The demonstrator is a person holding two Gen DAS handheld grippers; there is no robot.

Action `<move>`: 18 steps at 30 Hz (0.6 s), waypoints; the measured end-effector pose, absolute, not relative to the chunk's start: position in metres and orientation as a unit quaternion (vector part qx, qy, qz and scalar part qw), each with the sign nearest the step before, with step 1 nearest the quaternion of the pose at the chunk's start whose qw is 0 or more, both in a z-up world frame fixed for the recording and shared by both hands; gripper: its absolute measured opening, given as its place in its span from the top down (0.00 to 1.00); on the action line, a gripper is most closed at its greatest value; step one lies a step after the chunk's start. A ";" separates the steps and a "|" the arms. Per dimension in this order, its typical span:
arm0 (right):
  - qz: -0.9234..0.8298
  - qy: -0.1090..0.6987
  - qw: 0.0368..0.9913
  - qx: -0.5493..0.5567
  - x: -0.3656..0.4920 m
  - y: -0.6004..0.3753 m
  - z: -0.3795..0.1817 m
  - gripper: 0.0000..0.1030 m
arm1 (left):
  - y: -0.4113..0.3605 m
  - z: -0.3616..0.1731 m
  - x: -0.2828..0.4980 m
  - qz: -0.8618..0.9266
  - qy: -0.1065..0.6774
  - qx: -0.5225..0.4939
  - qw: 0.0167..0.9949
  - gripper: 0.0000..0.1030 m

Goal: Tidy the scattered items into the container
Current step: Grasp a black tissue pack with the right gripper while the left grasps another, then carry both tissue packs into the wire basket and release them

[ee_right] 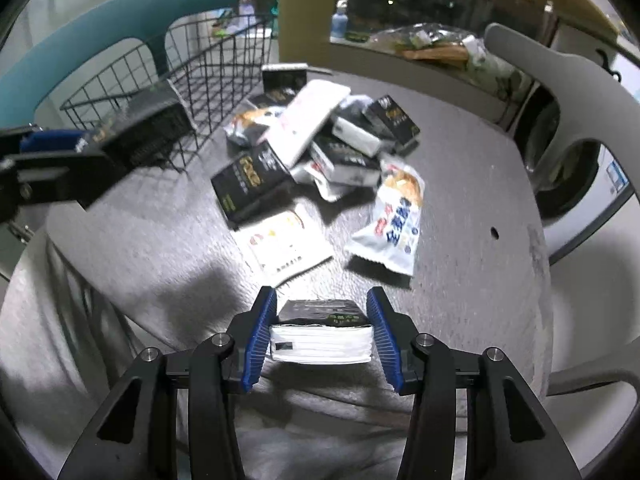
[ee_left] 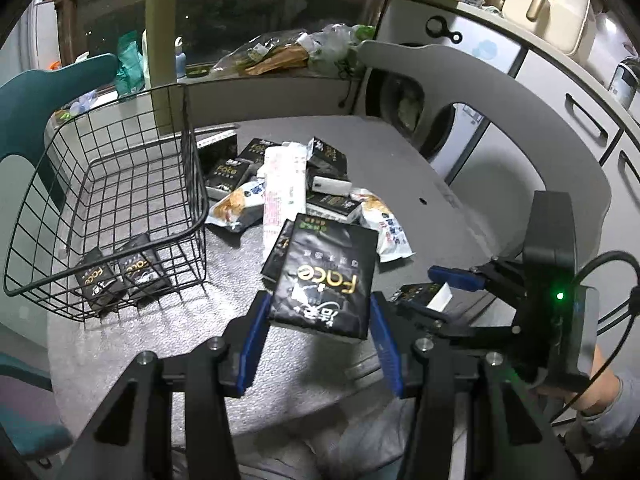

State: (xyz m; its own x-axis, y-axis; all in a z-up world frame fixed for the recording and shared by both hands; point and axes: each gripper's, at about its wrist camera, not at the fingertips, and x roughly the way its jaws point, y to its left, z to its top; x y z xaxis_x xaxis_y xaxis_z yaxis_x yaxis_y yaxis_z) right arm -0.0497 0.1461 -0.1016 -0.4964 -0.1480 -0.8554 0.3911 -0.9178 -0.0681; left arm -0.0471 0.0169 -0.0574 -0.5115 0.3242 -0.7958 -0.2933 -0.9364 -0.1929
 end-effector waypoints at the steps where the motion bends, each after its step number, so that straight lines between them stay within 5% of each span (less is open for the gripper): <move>1: -0.856 0.127 0.158 0.475 -0.049 0.148 -0.103 0.54 | 0.016 -0.057 -0.047 0.869 -0.017 -0.462 0.176 0.47; 18: -0.831 0.158 0.139 0.514 -0.051 0.148 -0.134 0.49 | 0.022 -0.092 -0.037 0.848 -0.014 -0.499 0.180 0.47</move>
State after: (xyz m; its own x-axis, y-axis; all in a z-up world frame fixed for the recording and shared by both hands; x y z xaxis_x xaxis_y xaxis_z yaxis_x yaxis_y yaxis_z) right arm -0.0513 0.1478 -0.1336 -0.4327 -0.0687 -0.8989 0.3940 -0.9113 -0.1200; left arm -0.0366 0.0224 -0.0917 -0.4370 0.3182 -0.8413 -0.2909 -0.9351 -0.2025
